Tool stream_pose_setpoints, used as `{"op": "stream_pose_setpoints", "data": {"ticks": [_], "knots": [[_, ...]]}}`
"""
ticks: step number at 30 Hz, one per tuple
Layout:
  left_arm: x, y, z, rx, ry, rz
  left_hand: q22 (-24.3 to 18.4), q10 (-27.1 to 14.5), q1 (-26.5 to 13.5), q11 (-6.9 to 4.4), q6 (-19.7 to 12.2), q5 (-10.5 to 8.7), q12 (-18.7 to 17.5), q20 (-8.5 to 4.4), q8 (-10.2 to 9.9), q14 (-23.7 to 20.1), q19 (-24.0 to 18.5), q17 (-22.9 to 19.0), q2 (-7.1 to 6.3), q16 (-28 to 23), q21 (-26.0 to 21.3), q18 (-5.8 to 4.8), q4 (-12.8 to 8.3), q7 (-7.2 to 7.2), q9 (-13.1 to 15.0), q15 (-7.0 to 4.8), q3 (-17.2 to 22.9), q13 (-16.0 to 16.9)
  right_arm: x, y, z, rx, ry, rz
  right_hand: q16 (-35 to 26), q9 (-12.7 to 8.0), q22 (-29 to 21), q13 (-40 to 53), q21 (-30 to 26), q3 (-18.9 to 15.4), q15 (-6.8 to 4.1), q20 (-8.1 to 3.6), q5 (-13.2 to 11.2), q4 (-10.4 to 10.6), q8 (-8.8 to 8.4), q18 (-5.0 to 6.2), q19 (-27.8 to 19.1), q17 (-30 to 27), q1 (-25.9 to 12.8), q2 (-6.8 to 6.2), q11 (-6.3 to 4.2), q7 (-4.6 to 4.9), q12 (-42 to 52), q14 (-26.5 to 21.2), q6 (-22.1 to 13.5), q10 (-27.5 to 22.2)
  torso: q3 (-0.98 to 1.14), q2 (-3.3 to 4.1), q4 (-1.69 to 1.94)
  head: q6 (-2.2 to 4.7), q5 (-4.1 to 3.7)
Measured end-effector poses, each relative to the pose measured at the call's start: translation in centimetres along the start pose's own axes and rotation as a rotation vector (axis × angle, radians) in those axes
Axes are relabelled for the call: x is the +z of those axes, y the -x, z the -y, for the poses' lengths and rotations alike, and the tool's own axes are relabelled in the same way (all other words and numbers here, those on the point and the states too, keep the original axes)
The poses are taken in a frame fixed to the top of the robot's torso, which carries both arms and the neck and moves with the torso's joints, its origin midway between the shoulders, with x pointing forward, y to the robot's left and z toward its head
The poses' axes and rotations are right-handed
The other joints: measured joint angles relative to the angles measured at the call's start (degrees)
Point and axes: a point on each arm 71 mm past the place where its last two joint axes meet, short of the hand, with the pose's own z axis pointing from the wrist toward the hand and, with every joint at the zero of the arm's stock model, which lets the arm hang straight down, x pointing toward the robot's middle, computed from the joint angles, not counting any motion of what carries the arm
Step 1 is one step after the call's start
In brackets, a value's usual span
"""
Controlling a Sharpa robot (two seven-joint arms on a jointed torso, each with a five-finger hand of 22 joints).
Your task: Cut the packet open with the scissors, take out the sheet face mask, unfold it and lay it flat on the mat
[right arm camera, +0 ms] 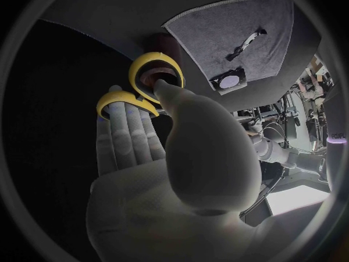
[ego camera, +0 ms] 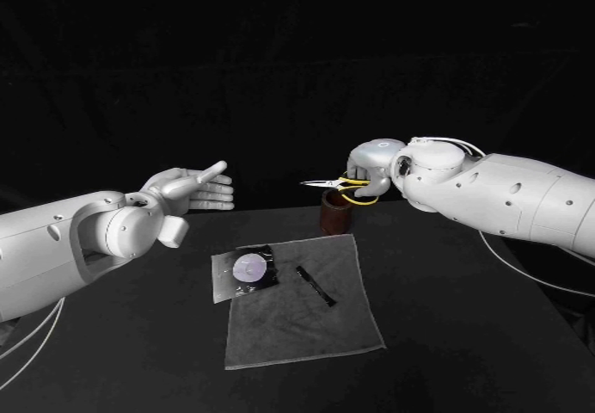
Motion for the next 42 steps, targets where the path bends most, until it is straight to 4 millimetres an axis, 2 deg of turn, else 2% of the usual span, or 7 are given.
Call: {"op": "stream_pose_setpoints", "data": {"ticks": [6, 17, 20, 22, 30, 36, 42], "knots": [[0.0, 0.0, 0.0, -0.007, -0.001, 0.007, 0.00, 0.00, 0.00, 0.00, -0.01, 0.00, 0.00, 0.00, 0.00, 0.00, 0.00, -0.01, 0.00, 0.00, 0.00, -0.01, 0.00, -0.01, 0.00, 0.00, 0.00, 0.00, 0.1, -0.8, -0.2, -0.001, 0.011, -0.033, -0.63, -0.02, -0.17, -0.04, -0.30, 0.00, -0.47, 0.49, -0.04, 0.00, 0.00, -0.02, -0.08, 0.05, -0.89, 0.89, -0.46, -0.21, -0.07, -0.58, -0.20, -0.46, 0.00, -0.01, -0.05, -0.09, 0.01], [-0.1, 0.1, 0.0, -0.013, 0.001, 0.008, -0.01, 0.00, 0.00, 0.00, -0.01, 0.00, 0.00, 0.00, 0.00, 0.00, -0.01, -0.02, 0.00, 0.00, 0.00, -0.02, 0.00, -0.02, -0.01, 0.00, 0.00, -0.01, 0.4, -2.1, -0.1, -0.002, 0.006, -0.088, -2.45, -0.02, -0.36, -0.07, -0.66, -0.56, 0.79, 1.41, -0.16, -0.56, 0.00, -0.05, -0.19, -0.05, -0.97, 0.97, -1.84, -1.02, 0.08, -4.27, -1.02, -1.84, 0.03, 0.04, -0.03, -0.26, 0.07], [-0.1, 0.1, 0.0, -0.013, 0.002, 0.008, -0.02, 0.00, 0.24, 0.00, -0.01, 0.00, 0.00, -0.01, 0.00, 0.00, -0.01, -0.02, 0.24, 0.00, 0.00, -0.03, 0.00, -0.02, -0.02, 0.01, 0.00, -0.01, 0.4, -2.2, 0.2, -0.004, -0.006, -0.094, -2.64, -0.02, -0.41, -0.08, -0.66, -0.81, 1.07, 1.18, -0.20, -0.81, 0.01, -0.06, 0.05, -0.05, -3.47, 3.11, -1.82, -0.47, 0.08, -4.79, -2.58, -2.32, 0.03, 0.04, -0.03, -0.34, 0.07], [-0.1, 0.1, -0.1, -0.014, 0.003, 0.008, -0.02, 0.00, 0.24, 0.00, -0.01, 0.00, 0.00, -0.01, 0.00, 0.00, -0.01, -0.02, 0.24, 0.00, 0.00, -0.03, 0.00, -0.03, -0.02, 0.01, 0.00, -0.01, 0.4, -2.3, 0.4, -0.005, -0.015, -0.097, -3.35, -0.02, -0.52, -0.07, -0.97, -0.77, 1.59, 1.48, -0.01, -0.84, 0.01, -0.08, 0.36, -0.25, -3.93, 3.00, -1.60, -0.22, 0.09, -5.50, -3.86, -3.75, 0.02, 0.04, -0.01, -0.37, 0.06], [-0.1, 0.1, -0.1, -0.014, 0.006, 0.008, -0.02, -0.01, 0.24, 0.00, -0.02, 0.00, 0.00, -0.01, -0.01, 0.00, -0.01, -0.09, 0.24, 0.00, 0.00, -0.04, 0.00, -0.03, -0.02, 0.01, 0.00, -0.01, 0.4, -2.3, 0.7, -0.007, -0.039, -0.099, -5.62, 2.80, -0.85, -0.04, -1.43, 6.64, 1.68, 2.55, 0.14, -8.26, -0.36, -0.87, 0.32, -1.52, -5.92, 1.35, -1.26, -0.06, 0.10, -9.70, -7.12, -8.95, 0.03, 0.04, -0.04, -0.42, 0.05], [-0.2, 0.1, -0.1, -0.015, 0.009, 0.008, -0.03, 0.00, 0.12, 0.00, -0.02, 0.00, 0.00, -0.01, -0.01, 0.00, -0.01, -0.17, 0.36, 0.00, 0.00, -0.05, 0.17, -0.04, -0.11, 0.01, -0.17, -0.01, 0.4, -2.3, 0.7, -0.007, -0.048, -0.094, -6.21, 1.95, -1.16, 0.01, -1.82, 11.92, 1.66, 2.61, 0.34, -14.48, -1.69, -1.24, 0.28, -2.80, -5.59, 0.03, -1.30, -0.31, 0.32, -12.94, -9.30, -12.45, 0.03, -0.01, -0.07, -0.46, 0.05], [-0.2, 0.2, -0.2, -0.015, 0.013, 0.008, -0.03, -0.01, 0.01, 0.00, -0.02, 0.00, 0.00, -0.01, -0.01, 0.00, -0.01, -0.19, 0.47, 0.00, -0.01, -0.05, 0.17, -0.04, -0.12, 0.01, -0.17, -0.01, 0.4, -2.2, 0.7, -0.006, -0.050, -0.090, -6.21, 1.74, -1.16, 0.07, -2.19, 12.17, 1.27, 2.59, 0.35, -16.14, -2.02, -1.24, 0.46, -3.68, -5.31, -0.25, -1.82, -0.61, 0.48, -15.19, -9.60, -13.95, 0.03, -0.02, -0.07, -0.48, 0.05]]}}
